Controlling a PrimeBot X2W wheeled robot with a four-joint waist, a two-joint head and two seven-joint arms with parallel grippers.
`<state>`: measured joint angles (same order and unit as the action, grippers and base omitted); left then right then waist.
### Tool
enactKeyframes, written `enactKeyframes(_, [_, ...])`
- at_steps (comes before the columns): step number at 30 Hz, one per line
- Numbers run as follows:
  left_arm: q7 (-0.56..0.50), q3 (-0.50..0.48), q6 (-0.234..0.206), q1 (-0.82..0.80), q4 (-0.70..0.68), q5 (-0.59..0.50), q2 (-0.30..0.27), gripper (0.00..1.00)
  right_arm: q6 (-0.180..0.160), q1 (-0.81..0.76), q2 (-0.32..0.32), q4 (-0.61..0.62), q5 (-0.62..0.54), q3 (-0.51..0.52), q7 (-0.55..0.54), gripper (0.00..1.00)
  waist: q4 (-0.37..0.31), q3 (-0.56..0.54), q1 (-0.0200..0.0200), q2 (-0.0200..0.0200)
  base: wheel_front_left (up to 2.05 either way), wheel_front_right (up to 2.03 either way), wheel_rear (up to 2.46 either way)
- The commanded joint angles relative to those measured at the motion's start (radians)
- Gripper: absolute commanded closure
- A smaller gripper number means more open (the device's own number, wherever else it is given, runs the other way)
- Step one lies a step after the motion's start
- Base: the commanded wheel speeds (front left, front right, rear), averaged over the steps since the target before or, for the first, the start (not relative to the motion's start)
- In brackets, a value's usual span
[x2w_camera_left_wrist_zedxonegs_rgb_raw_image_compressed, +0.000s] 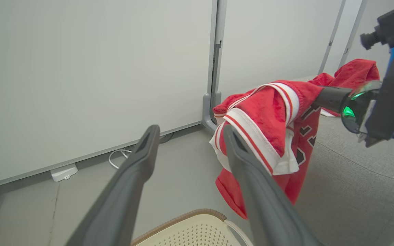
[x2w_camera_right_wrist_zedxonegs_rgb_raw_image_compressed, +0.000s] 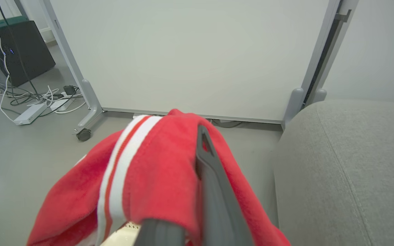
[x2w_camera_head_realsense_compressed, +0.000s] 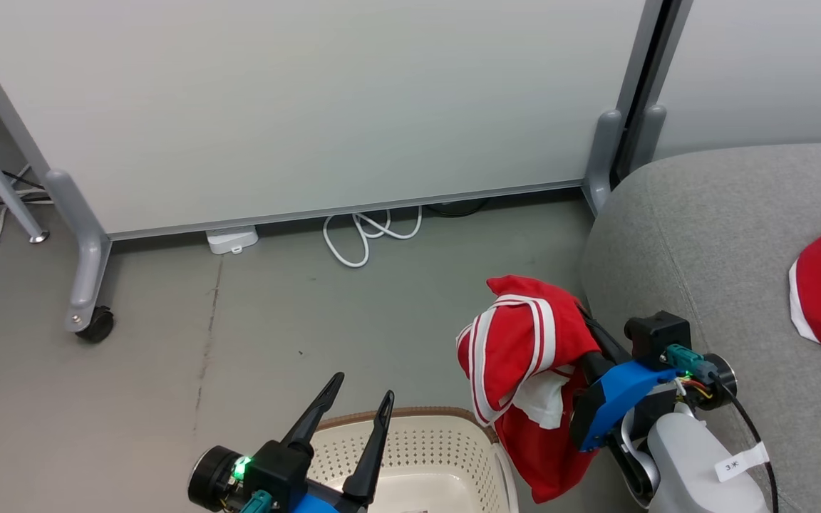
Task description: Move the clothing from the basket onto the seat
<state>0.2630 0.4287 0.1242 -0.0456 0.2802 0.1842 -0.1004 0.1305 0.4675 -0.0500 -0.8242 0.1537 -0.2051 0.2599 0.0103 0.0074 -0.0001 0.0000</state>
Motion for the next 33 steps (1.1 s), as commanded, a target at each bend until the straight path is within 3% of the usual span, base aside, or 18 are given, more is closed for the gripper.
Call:
enactKeyframes(1, [0.002, -0.008, 0.007, 0.002, -0.003, -0.004, 0.0, 0.0, 0.001, 0.001, -0.001, 0.007, 0.003, 0.0, 0.007, 1.0, -0.02, 0.003, 0.0001, 0.0, 0.0, 0.0, 0.0])
enactKeyframes(33, [0.002, 0.013, 0.006, -0.059, -0.017, 0.011, -0.012, 0.0, 0.001, 0.014, -0.001, 0.036, 0.026, 0.001, 0.007, 1.0, -0.391, 0.062, 0.0001, 0.0, 0.0, 0.0, 0.0])
